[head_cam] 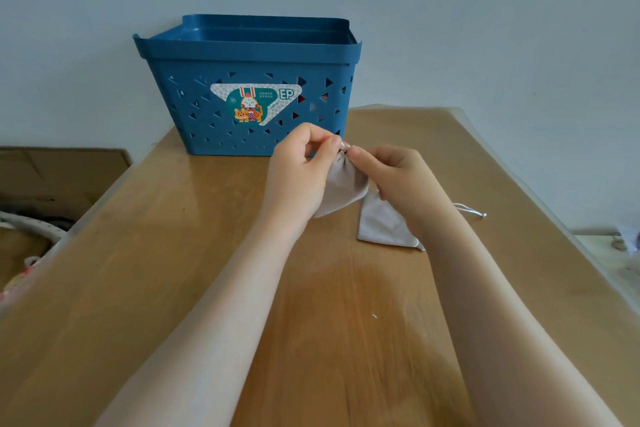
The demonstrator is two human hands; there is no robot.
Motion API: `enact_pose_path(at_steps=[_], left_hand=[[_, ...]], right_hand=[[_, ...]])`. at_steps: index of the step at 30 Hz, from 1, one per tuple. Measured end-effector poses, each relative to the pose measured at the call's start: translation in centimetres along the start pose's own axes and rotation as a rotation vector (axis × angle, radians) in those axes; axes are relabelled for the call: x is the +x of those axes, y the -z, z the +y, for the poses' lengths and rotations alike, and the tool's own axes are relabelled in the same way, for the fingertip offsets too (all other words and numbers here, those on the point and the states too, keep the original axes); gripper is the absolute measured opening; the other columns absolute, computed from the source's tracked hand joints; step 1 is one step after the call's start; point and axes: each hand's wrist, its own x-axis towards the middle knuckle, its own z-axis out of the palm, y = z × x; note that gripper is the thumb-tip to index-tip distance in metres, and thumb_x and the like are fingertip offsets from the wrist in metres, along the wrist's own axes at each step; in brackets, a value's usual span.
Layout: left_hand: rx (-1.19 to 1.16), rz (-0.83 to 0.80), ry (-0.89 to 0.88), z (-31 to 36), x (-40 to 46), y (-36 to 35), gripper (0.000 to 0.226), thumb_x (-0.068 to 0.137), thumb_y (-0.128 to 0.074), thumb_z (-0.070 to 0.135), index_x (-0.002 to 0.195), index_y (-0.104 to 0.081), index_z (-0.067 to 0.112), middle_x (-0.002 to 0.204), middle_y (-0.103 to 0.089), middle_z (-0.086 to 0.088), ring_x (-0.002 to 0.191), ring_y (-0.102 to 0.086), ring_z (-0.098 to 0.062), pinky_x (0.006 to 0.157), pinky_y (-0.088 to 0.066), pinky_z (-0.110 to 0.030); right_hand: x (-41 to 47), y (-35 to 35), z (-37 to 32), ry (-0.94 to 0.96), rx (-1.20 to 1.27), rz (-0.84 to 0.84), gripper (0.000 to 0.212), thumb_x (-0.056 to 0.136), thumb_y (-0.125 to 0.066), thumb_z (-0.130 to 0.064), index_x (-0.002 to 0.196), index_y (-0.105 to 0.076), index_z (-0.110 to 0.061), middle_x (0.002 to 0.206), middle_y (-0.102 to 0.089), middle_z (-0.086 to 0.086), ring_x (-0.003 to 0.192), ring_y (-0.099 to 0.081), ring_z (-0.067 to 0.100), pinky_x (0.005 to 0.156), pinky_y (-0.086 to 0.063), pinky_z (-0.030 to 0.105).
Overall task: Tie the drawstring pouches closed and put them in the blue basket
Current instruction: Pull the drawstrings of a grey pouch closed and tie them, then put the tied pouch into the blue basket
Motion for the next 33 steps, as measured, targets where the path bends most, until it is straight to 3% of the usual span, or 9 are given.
enact_pose_path(at_steps=[2,6,10,14,18,22,25,29,33], left_hand=[[0.007,-0.006,-0.02,0.2,-0.2,-0.3,0.012,0.094,-0.054,0.017,0.083,-0.058,0.021,0.083,-0.066,0.011,0.081,-0.059,-0.001,0.075,-0.044,-0.016],[-0.084,-0.03,0.07,0.3,-0.8,-1.2,0.007,0.094,-0.054,0.026,0.09,-0.049,0.027,0.087,-0.063,0.014,0.081,-0.056,0.007,0.073,-0.041,-0.011],[-0.014,-0.272,0.004,0.1,-1.4,-1.3,0.006,0.09,-0.061,0.025,0.089,-0.054,0.027,0.085,-0.056,0.021,0.074,-0.049,0.005,0.069,-0.036,-0.01],[0.04,-0.374,-0.182,0.7,-1.5,-1.4,0.02,0.09,-0.059,0.01,0.093,-0.066,0.028,0.113,-0.051,0.019,0.104,-0.046,0.016,0.085,-0.033,-0.001],[0.073,-0.234,-0.295,0.9,-0.9,-1.0,0.03,0.088,-0.056,-0.005,0.088,-0.073,0.02,0.121,-0.053,0.006,0.109,-0.047,0.012,0.09,-0.036,-0.005],[0.207,-0.139,-0.367,1.2,2.1,-0.1,0.028,0.088,-0.05,-0.008,0.097,-0.072,0.007,0.121,-0.052,0.005,0.109,-0.041,0.012,0.094,-0.03,0.0],[0.241,-0.079,-0.265,1.9,5.6,0.9,0.028,0.092,-0.048,-0.002,0.11,-0.067,0.008,0.126,-0.047,0.009,0.107,-0.037,0.014,0.092,-0.035,-0.005],[0.176,0.0,-0.09,2.8,10.8,1.9,0.035,0.095,-0.043,0.006,0.119,-0.062,0.02,0.124,-0.045,0.012,0.087,-0.051,0.004,0.067,-0.04,-0.003],[-0.046,0.036,0.088,3.0,15.6,1.8,0.035,0.095,-0.042,0.002,0.123,-0.06,0.013,0.119,-0.047,-0.002,0.08,-0.063,-0.004,0.074,-0.056,-0.022]], right_hand=[[0.1,0.1,0.1,0.011,0.017,0.047,0.05,0.086,-0.062,-0.039,0.072,-0.055,0.008,0.063,-0.038,0.01,0.059,-0.032,0.018,0.054,-0.025,0.028],[0.6,0.1,0.4,0.001,0.053,0.191,0.038,0.085,-0.066,-0.034,0.065,-0.044,-0.01,0.061,-0.029,0.008,0.06,-0.028,0.019,0.052,-0.022,0.028],[0.9,0.7,0.8,-0.059,0.142,0.282,0.037,0.087,-0.063,-0.035,0.066,-0.044,-0.012,0.059,-0.031,0.007,0.055,-0.029,0.014,0.049,-0.023,0.027],[0.8,1.6,0.4,-0.034,0.275,0.287,0.039,0.087,-0.064,-0.033,0.068,-0.05,-0.002,0.059,-0.03,0.005,0.053,-0.027,0.012,0.049,-0.024,0.027],[0.5,1.8,-0.2,-0.029,0.344,0.16,0.043,0.087,-0.063,-0.034,0.081,-0.057,0.009,0.067,-0.044,0.01,0.063,-0.039,0.019,0.057,-0.034,0.032],[1.6,1.4,-1.2,-0.016,0.276,0.078,0.027,0.091,-0.058,-0.034,0.085,-0.068,-0.01,0.075,-0.061,0.0,0.071,-0.055,0.011,0.069,-0.045,0.029],[3.5,1.4,-2.9,-0.009,0.259,0.117,0.013,0.091,-0.056,-0.036,0.096,-0.062,-0.025,0.089,-0.061,-0.013,0.081,-0.056,0.0,0.078,-0.044,0.022],[6.2,2.0,-5.1,-0.005,0.205,0.06,0.007,0.091,-0.056,-0.033,0.093,-0.058,-0.027,0.09,-0.056,-0.014,0.086,-0.053,0.004,0.079,-0.045,0.025],[8.4,2.0,-5.9,-0.04,0.138,0.09,0.007,0.092,-0.056,-0.028,0.086,-0.058,-0.025,0.088,-0.056,-0.008,0.082,-0.053,0.008,0.077,-0.049,0.026]])
